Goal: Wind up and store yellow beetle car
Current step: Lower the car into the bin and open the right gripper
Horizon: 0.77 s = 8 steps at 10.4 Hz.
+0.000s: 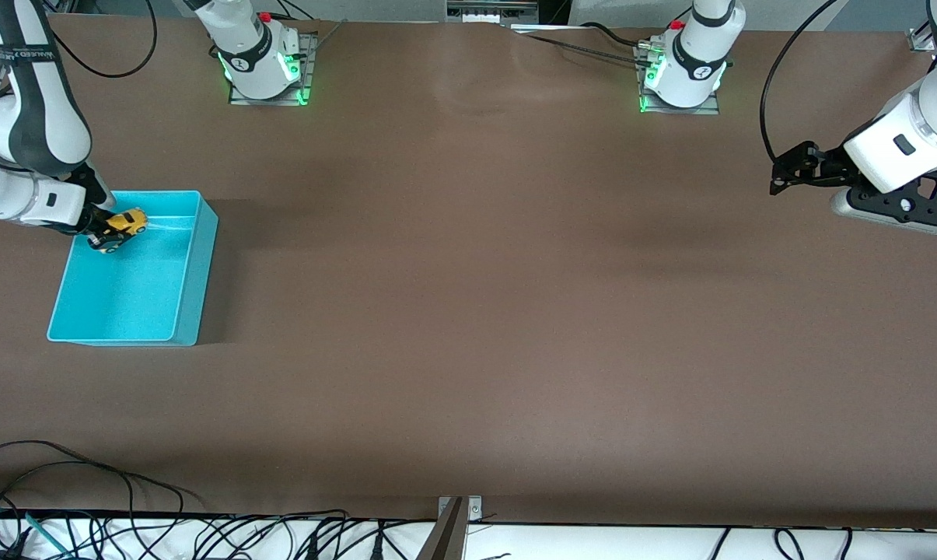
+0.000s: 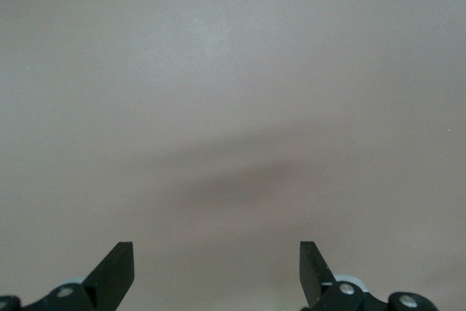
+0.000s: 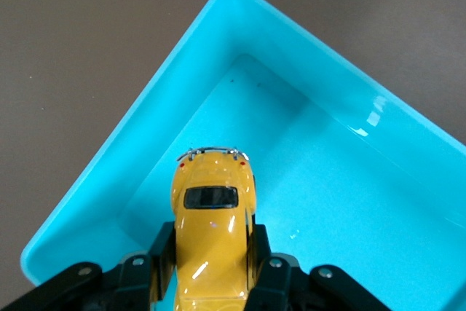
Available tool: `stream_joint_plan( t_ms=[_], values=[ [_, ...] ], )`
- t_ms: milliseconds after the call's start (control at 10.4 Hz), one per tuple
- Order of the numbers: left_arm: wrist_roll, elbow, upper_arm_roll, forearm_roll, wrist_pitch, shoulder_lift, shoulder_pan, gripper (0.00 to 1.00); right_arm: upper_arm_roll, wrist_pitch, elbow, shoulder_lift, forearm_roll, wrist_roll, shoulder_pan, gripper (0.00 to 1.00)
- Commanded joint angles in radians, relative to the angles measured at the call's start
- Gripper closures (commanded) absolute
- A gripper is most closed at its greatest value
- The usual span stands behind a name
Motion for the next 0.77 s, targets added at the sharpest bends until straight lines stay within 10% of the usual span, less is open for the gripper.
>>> stream_joint_plan(
  t_ms=[0,673],
  values=[
    [-0.011,0.032,0.006,-0.031,-0.013,0.015,0.001,0.0,0.022,0.12,-0.067,0.027,-0.022,-0.111,-0.058,1.0],
    [-0.013,0.032,0.006,-0.031,-0.013,0.014,0.001,0.0,0.022,0.309,-0.118,0.124,-0.024,-0.246,-0.156,1.0]
  ],
)
